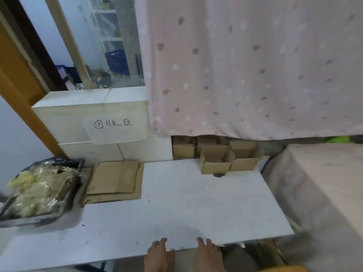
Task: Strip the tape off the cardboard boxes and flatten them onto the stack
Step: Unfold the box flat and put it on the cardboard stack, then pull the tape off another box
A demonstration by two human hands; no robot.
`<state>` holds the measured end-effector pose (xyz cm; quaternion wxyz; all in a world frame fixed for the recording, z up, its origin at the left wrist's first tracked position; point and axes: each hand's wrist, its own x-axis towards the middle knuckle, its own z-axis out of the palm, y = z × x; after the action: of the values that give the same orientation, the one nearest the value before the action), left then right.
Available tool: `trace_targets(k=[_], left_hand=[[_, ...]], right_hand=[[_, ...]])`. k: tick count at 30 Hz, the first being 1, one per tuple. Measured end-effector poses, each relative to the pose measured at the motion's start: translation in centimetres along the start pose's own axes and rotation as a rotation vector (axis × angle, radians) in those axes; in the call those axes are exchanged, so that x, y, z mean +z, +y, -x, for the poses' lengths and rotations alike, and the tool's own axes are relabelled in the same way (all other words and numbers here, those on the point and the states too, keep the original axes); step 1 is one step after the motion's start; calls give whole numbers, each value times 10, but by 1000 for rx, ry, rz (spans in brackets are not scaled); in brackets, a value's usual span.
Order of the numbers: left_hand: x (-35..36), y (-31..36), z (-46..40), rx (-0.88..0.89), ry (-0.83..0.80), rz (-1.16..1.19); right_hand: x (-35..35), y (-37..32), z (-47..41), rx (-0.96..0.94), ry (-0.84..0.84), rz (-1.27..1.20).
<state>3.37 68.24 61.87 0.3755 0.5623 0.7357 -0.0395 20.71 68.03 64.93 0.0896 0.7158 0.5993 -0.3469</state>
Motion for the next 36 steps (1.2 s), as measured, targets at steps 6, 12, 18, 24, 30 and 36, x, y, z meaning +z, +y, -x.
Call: trace_targets(k=[6, 12, 18, 24, 30, 36], left_hand=[[23, 55, 22, 152, -62, 55], [0, 98, -4, 259, -16, -18], [-17, 134, -35, 315, 9, -62], [-31, 173, -61, 383, 59, -113], [-49, 231, -95, 414, 117, -179], [-68, 293, -144, 384, 205, -290]], right_hand=[[-20, 53, 18, 112, -9, -69], [-55, 61, 4, 139, 107, -112], [-73, 75, -13, 220, 200, -190], [-93, 90, -35, 267, 235, -215], [-125, 94, -85, 230, 288, -246], [-160, 94, -160, 167, 306, -273]])
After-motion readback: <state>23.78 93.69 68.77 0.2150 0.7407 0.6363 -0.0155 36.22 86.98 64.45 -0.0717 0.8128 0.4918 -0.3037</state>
